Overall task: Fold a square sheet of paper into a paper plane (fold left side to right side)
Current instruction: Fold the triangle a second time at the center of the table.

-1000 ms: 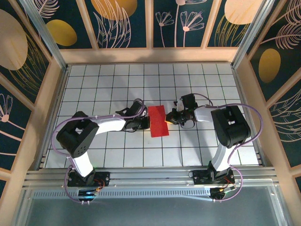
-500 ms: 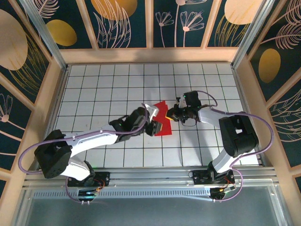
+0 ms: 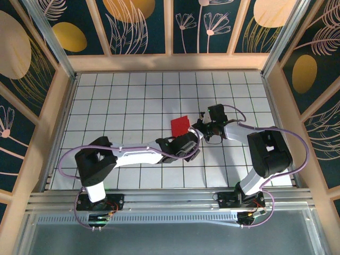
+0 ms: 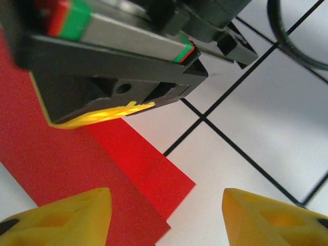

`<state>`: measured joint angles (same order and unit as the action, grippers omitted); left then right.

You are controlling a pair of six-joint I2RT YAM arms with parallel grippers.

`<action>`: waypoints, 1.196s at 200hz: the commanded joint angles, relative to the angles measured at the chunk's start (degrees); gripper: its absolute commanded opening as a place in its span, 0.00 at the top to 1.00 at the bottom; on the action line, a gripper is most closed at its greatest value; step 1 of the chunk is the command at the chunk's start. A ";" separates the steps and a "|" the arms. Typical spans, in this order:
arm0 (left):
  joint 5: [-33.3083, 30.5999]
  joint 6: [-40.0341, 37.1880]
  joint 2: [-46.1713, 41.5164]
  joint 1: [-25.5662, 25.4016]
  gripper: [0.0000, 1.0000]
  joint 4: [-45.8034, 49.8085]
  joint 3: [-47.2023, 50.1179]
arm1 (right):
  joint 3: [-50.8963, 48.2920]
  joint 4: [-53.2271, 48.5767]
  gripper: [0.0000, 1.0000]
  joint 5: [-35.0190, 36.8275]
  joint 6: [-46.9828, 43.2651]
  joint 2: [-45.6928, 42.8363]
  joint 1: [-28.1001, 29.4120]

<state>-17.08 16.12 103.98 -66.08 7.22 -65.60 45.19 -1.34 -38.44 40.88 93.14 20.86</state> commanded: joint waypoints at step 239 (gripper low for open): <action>17.20 9.08 -4.81 6.48 1.00 -5.51 6.21 | -1.86 -5.74 0.57 7.28 -11.36 -13.92 -8.68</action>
<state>-8.71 21.67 100.57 -61.58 5.10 -60.12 46.83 -4.95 -32.49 32.82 83.24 14.24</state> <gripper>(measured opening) 0.054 0.430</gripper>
